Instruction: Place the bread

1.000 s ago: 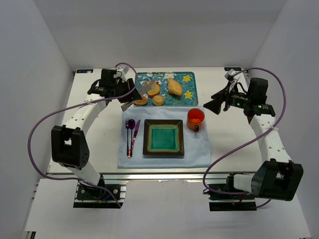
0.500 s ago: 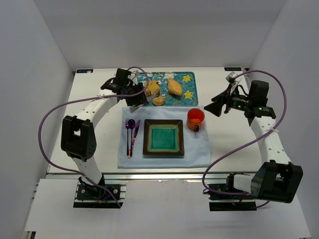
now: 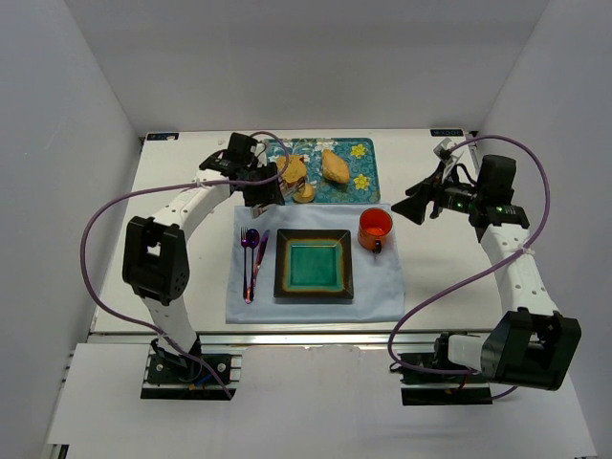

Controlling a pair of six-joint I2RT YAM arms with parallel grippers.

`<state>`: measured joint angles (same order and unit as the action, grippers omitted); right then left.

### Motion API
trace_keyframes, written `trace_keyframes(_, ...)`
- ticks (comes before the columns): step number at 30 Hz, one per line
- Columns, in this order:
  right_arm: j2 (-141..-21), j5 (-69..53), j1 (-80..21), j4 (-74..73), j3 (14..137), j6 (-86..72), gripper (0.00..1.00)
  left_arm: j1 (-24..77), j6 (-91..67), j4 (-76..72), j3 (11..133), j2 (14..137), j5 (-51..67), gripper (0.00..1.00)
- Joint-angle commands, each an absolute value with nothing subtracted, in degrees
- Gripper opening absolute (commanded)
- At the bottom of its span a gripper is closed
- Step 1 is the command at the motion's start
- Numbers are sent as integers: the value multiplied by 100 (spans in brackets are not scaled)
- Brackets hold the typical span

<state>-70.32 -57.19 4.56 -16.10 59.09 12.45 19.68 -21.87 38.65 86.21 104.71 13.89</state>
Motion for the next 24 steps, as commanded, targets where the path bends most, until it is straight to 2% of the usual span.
trace_keyframes(1,-6917,-5880,510,-1406,5906,1222,81,1986,-2127,3841,8886,10512,1441,60)
trace_keyframes(13,-6917,-5906,545,-1397,5924,1222,81,1986,-2127,4008,8912,10714,1811,59)
trace_keyframes(18,-6900,-5924,554,-1389,5906,1195,81,1986,-2188,3798,8833,10591,2003,41)
trace_keyframes(24,-6864,-5933,562,-1398,5862,1204,81,1986,-2303,3621,8798,10293,2180,30)
